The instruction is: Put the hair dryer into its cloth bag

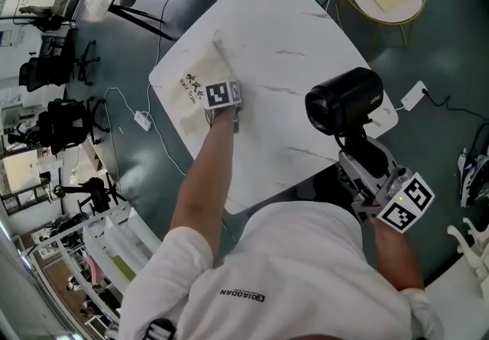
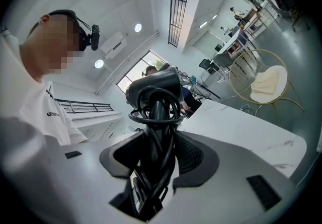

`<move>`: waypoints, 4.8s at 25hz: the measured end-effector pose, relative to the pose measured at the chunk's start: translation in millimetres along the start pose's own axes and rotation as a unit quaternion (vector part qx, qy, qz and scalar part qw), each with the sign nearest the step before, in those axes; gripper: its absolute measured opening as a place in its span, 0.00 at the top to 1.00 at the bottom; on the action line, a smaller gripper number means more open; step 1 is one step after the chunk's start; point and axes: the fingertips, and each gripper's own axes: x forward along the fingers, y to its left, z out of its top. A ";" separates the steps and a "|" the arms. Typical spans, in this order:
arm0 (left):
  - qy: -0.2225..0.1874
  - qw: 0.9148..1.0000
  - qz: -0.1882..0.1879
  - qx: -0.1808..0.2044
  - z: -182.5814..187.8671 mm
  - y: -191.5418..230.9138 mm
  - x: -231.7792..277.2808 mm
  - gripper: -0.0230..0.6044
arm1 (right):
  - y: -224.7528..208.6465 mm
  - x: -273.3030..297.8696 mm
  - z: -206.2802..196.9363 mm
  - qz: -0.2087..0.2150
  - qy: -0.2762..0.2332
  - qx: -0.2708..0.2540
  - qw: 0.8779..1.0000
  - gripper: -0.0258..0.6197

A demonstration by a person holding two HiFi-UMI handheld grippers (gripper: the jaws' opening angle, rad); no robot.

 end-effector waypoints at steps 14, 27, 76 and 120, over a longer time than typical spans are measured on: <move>-0.045 0.994 -0.065 0.075 -41.0 4.5 -64.0 0.87 | 87.3 14.7 15.7 0.059 -0.033 -0.005 0.998 0.64; -0.049 0.921 -0.132 0.363 -146.6 -2.6 -106.4 0.88 | 127.2 54.5 27.5 0.084 -0.066 -0.038 0.994 0.64; 0.036 0.974 -0.166 0.151 -151.2 -23.8 -69.8 0.85 | 100.4 8.4 28.0 0.014 -0.095 -0.038 0.995 0.63; -0.094 0.971 -0.205 0.078 -99.7 24.7 -173.3 0.89 | 13.7 120.2 -231.5 -0.010 0.328 -0.081 0.941 0.63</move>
